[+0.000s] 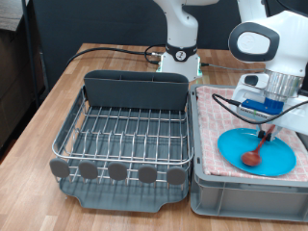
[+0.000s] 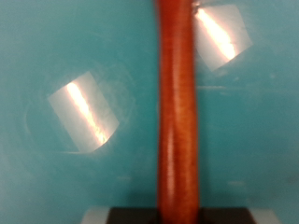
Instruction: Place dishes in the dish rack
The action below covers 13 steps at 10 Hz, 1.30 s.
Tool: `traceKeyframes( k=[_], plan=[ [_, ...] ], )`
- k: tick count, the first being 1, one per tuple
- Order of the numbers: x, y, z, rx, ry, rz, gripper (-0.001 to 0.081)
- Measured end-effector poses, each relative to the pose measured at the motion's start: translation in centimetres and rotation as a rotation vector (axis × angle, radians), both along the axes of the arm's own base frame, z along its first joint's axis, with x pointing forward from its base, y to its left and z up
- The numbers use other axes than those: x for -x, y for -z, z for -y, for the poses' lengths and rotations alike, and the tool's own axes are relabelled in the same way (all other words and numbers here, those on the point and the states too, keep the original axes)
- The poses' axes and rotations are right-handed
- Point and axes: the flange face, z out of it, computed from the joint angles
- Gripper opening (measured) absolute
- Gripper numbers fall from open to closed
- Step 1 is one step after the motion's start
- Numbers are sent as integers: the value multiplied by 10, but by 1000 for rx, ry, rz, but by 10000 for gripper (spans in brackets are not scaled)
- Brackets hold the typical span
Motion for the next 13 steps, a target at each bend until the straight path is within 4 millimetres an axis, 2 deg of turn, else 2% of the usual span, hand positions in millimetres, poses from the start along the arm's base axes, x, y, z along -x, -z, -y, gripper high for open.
traceKeyframes(
  k=[1, 3, 4, 8, 11, 12, 13],
  plan=[
    [0, 0, 0, 0, 1, -1, 95],
    [-1, -5, -1, 3, -3, -15, 96],
    [-3, -15, -1, 12, -3, -23, 96],
    [-8, -77, 7, 28, 10, -29, 95],
    [7, -106, 26, 19, 191, -119, 95],
    [17, -111, 31, 5, 234, -134, 95],
    [16, -110, 30, 10, 220, -128, 95]
  ],
)
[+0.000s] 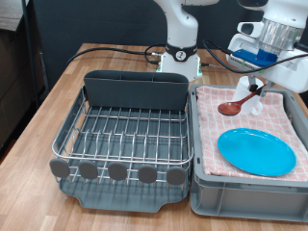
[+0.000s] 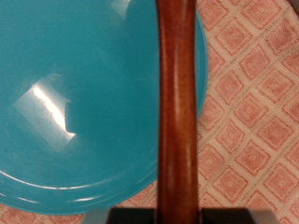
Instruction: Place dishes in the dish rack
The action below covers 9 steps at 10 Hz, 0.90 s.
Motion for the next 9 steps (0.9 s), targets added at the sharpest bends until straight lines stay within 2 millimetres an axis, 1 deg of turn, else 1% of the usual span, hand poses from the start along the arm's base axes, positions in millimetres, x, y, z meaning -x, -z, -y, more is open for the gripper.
traceKeyframes(
  k=[1, 2, 4, 6, 7, 8, 9],
  plan=[
    [0, 1, 7, -4, 66, 10, 95],
    [3, 0, 20, -4, 178, 21, 95],
    [16, -4, 43, 6, 400, 39, 95],
    [33, -9, 65, 40, 600, -6, 95],
    [40, -13, 75, 47, 654, -34, 95],
    [49, -17, 81, 42, 685, -40, 95],
    [49, -17, 81, 45, 661, -46, 95]
  ],
)
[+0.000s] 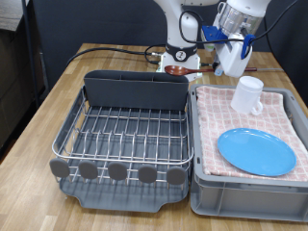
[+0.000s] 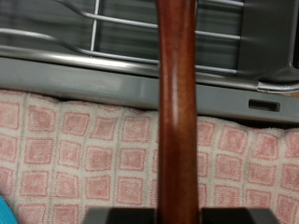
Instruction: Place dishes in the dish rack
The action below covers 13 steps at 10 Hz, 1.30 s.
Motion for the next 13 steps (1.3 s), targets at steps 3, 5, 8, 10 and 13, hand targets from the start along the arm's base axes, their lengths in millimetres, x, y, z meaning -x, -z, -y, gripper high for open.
traceKeyframes(
  k=[3, 5, 8, 10, 13],
  plan=[
    [8, -7, 22, -1, 83, -26, 95],
    [25, -12, 41, -23, 142, -15, 95],
    [53, -10, 69, -78, 169, 42, 95],
    [74, -4, 88, -99, 180, 46, 95],
    [90, -2, 108, -136, 130, 50, 95]
  ],
)
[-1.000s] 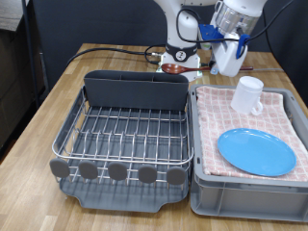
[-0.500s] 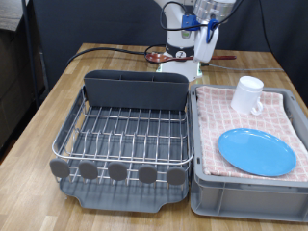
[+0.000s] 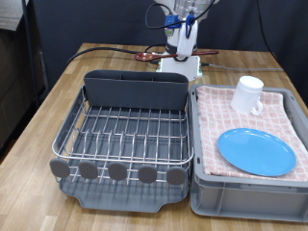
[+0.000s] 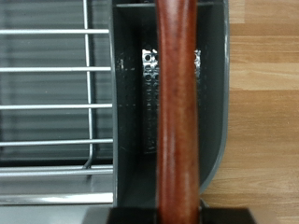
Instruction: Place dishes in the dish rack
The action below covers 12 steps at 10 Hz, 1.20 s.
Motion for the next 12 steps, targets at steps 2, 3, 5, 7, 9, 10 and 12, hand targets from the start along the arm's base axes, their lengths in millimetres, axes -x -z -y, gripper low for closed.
traceKeyframes(
  k=[2, 3, 5, 7, 9, 10, 12],
  plan=[
    [0, 0, 9, -63, -8, 6, 95],
    [0, 2, 13, -126, 5, 14, 95],
    [1, 7, 19, -226, 26, 27, 95],
    [0, 12, 25, -296, 39, 38, 95],
    [1, 16, 38, -359, 39, 45, 95],
    [2, 18, 46, -387, 46, 48, 95],
    [7, 26, 63, -428, 55, 30, 95]
  ],
)
